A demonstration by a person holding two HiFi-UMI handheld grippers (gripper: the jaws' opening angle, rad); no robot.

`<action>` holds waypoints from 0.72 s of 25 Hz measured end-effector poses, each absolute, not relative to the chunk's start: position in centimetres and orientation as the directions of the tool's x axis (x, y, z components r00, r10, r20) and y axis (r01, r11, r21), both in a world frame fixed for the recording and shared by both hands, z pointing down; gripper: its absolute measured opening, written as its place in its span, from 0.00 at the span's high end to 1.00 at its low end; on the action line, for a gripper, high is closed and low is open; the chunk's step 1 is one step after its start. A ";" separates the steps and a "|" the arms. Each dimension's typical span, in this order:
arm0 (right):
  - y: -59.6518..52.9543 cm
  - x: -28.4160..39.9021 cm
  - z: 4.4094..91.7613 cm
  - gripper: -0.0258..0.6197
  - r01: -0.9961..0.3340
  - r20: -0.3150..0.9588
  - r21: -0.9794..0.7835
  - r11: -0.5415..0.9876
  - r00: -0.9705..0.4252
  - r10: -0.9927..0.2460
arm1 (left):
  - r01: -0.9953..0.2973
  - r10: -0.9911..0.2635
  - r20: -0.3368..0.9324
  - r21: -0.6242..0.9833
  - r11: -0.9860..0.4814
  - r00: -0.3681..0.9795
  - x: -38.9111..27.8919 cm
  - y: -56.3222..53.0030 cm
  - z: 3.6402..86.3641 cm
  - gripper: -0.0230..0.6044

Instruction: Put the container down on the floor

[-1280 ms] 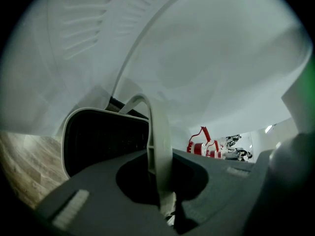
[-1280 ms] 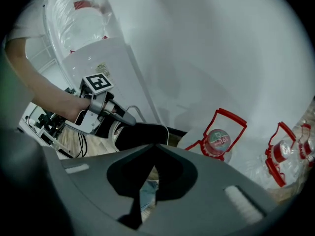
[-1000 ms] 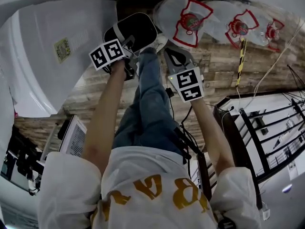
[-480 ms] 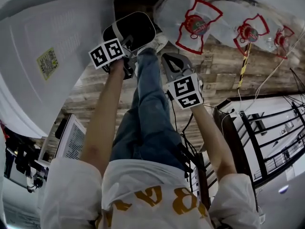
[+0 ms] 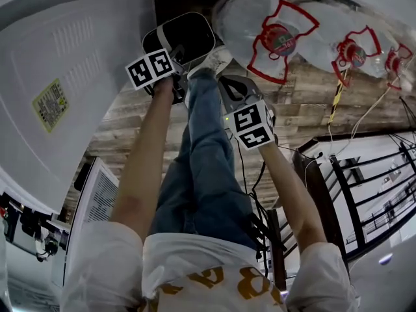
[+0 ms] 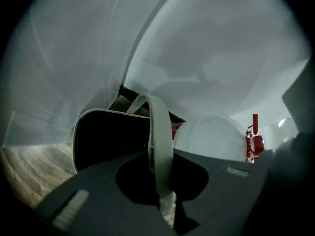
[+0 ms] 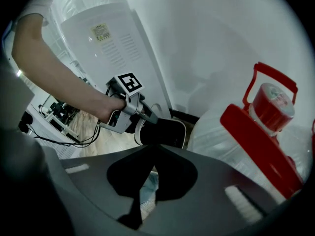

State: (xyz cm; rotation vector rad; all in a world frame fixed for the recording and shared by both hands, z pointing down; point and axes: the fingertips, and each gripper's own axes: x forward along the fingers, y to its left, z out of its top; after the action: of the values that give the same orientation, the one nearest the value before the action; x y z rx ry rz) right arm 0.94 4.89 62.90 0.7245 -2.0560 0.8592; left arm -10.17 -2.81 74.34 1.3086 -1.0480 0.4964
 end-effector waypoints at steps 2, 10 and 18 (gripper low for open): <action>5.1 0.3 63.6 0.91 -0.713 0.823 -0.333 0.617 -0.539 -0.178 | -0.815 -0.246 0.843 0.531 0.233 0.479 -10.4 -2.9 75.3 0.95; 4.2 -0.4 64.8 0.91 -0.710 0.825 -0.345 0.614 -0.542 -0.163 | -0.827 -0.242 0.845 0.525 0.201 0.478 -10.4 -3.6 77.5 0.95; 4.8 -1.5 65.7 0.91 -0.691 0.823 -0.364 0.624 -0.552 -0.131 | -0.813 -0.273 0.826 0.549 0.193 0.493 -10.3 -4.2 78.7 0.94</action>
State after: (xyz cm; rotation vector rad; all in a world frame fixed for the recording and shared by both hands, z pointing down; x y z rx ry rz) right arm -1.46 4.83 65.65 0.6440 -2.0455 0.8884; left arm -10.25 -4.23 78.66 1.3710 -1.0436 0.4964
